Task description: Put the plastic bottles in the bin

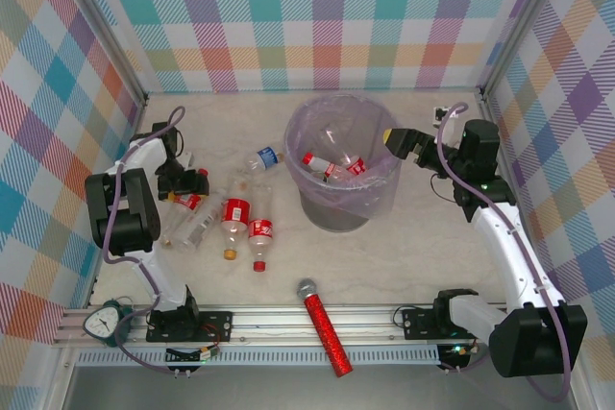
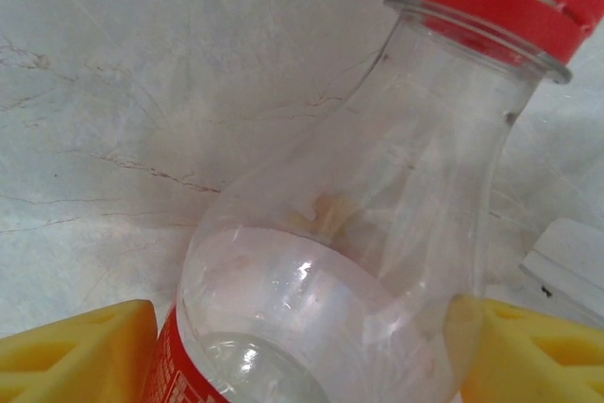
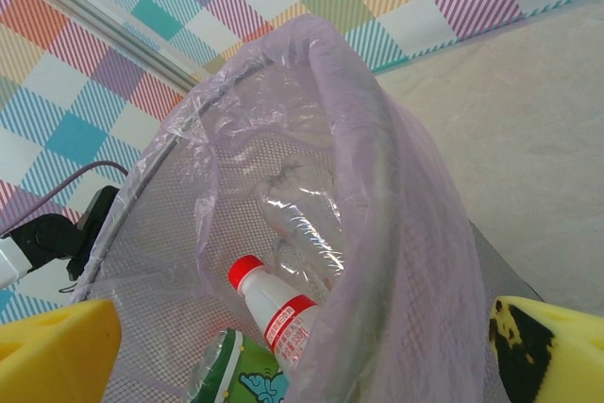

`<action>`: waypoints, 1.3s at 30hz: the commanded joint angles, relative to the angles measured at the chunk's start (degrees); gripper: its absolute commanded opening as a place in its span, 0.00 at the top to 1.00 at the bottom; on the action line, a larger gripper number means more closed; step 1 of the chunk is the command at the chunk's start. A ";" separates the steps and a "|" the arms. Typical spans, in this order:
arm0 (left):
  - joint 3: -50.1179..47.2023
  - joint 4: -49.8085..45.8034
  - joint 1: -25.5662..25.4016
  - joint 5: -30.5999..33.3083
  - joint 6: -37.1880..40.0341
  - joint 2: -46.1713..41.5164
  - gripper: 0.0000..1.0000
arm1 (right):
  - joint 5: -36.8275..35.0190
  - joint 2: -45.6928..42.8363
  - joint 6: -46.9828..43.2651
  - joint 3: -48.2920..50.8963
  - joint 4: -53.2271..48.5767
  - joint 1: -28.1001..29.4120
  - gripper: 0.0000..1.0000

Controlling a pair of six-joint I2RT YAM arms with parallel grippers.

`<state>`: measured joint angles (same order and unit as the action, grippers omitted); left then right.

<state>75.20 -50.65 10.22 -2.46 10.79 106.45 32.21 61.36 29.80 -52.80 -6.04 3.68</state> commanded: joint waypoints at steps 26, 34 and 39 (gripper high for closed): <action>6.60 -1.70 1.06 0.05 -4.55 -11.03 0.48 | 2.16 1.09 3.16 -6.18 -2.23 -0.94 0.02; 14.43 -4.17 -3.17 0.10 -9.06 -20.96 0.50 | 5.34 2.49 4.46 -9.34 -5.27 -0.90 0.15; 22.18 -2.54 -12.88 1.54 -13.03 -28.74 0.57 | -2.63 1.39 0.61 -7.96 -11.60 -0.89 0.33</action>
<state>92.75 -52.84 1.37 -0.93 1.34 83.29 33.23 63.59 32.58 -61.25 -13.15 3.05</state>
